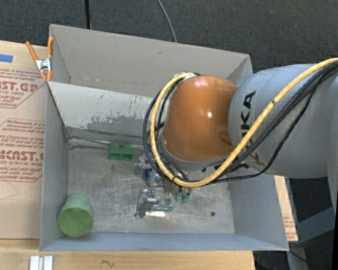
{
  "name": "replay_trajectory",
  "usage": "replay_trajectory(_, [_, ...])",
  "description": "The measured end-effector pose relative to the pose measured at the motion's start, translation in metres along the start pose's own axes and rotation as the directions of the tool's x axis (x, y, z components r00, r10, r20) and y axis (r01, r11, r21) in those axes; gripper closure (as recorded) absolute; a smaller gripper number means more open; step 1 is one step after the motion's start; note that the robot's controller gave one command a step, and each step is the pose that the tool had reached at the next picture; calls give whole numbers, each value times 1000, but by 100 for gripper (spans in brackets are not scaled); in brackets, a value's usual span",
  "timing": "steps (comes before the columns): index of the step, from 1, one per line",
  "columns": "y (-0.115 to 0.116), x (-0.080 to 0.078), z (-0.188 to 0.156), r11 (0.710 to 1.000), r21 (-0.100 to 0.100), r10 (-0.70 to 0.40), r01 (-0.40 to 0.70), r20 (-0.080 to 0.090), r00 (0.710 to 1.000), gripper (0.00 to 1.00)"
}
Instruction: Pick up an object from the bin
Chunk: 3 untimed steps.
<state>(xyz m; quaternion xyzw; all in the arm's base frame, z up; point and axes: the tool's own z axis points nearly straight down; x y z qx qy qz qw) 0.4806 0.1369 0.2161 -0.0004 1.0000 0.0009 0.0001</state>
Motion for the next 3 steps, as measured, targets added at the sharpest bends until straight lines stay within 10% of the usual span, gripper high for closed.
replay_trajectory(1, [-93, -35, 129, 980, 2, -201, 201, 2, 980, 0])
replay_trajectory(2, [-91, -35, 127, 979, 1, -203, 203, 0, 979, 100])
replay_trajectory(3, [-101, -46, 6, 953, 4, -302, 302, 10, 953, 100])
